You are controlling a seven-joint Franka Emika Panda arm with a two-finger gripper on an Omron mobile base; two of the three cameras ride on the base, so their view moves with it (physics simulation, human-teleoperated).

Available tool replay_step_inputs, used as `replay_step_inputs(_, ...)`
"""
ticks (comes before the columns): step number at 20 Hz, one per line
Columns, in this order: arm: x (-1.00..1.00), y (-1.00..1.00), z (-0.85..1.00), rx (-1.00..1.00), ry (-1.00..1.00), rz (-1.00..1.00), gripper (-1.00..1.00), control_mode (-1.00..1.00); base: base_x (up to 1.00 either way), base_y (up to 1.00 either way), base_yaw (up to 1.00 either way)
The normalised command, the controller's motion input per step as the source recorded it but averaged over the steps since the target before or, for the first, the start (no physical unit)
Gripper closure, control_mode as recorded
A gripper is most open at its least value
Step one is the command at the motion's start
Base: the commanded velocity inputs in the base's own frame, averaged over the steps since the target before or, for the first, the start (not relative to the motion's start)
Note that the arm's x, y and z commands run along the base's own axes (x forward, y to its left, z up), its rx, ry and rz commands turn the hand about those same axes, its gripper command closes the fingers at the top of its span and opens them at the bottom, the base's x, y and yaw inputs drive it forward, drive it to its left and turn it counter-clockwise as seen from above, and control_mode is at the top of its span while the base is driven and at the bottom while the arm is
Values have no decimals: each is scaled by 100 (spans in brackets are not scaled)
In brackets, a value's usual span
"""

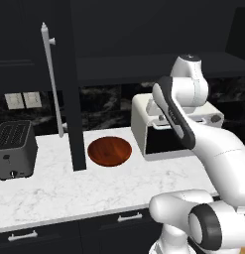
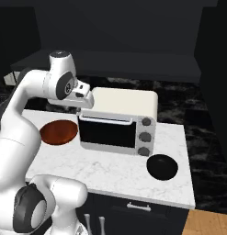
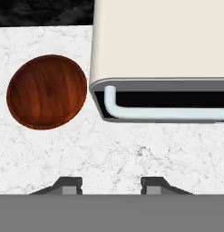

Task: Pick up the bowls on the counter and stack them on top of one another in the open cabinet. Place the smaller bowl on top of the larger bowl.

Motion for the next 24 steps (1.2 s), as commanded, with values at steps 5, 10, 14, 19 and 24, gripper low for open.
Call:
replay_step_inputs(5, -42, -60, -19, -4, -4, 1, -100, -100, 0, 0, 0)
replay_step_inputs(10, -92, -100, -35, -2, -7, 0, -100, -100, 0, 0, 0)
replay_step_inputs(14, -64, -100, -46, -2, 3, 0, -100, -100, 0, 0, 0)
replay_step_inputs(19, -31, -100, -58, -1, 10, -1, -100, -100, 0, 0, 0)
replay_step_inputs(24, -2, -100, -55, 0, 17, -9, -100, -100, 0, 0, 0)
